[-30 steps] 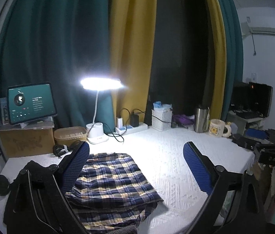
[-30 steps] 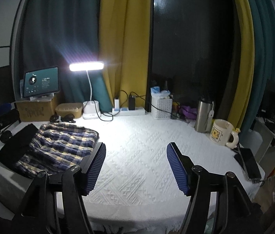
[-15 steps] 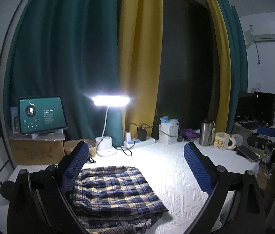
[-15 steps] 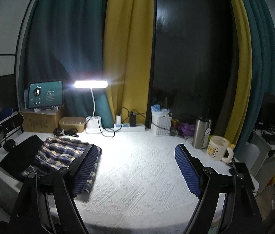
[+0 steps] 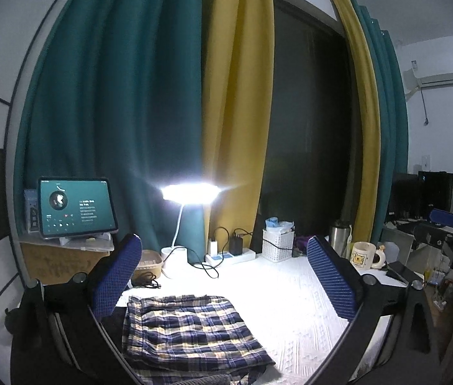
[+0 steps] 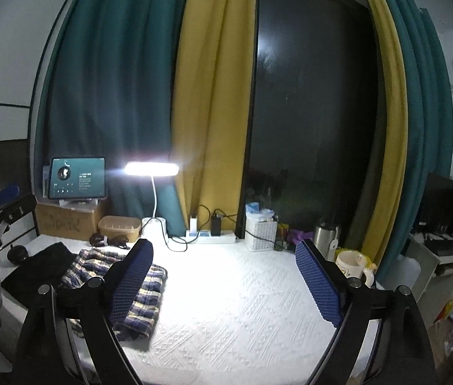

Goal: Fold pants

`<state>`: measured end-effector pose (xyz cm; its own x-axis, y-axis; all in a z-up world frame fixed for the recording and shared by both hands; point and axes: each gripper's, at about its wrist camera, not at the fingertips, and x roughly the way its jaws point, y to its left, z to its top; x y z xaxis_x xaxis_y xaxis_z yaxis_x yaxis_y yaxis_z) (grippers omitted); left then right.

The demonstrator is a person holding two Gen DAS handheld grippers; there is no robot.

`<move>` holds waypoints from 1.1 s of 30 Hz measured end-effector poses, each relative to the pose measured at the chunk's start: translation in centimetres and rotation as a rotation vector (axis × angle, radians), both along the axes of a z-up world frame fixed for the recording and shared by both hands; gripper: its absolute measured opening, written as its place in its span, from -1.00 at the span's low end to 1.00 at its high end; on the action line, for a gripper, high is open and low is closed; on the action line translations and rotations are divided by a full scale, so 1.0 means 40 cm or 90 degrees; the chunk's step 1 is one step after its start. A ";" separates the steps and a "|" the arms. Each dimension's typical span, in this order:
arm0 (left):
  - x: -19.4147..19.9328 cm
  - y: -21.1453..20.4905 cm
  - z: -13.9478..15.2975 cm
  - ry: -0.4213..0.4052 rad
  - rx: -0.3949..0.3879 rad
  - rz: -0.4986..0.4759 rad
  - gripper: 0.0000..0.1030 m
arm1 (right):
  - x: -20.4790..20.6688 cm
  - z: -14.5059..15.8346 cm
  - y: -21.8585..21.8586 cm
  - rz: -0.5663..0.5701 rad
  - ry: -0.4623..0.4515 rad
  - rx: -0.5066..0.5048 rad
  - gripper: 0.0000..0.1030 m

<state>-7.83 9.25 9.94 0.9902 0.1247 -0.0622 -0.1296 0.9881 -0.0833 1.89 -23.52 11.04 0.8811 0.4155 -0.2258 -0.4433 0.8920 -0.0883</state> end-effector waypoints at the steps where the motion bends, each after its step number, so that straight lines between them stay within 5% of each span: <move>1: -0.005 0.001 0.004 -0.005 0.000 0.003 0.98 | -0.003 0.004 -0.001 -0.001 -0.003 0.002 0.77; 12: -0.021 0.026 0.004 -0.022 -0.002 0.033 0.98 | -0.022 0.030 -0.025 -0.049 -0.052 0.014 0.78; 33: -0.016 0.019 0.001 -0.009 0.004 0.027 0.98 | 0.001 0.012 -0.048 -0.072 -0.027 0.012 0.80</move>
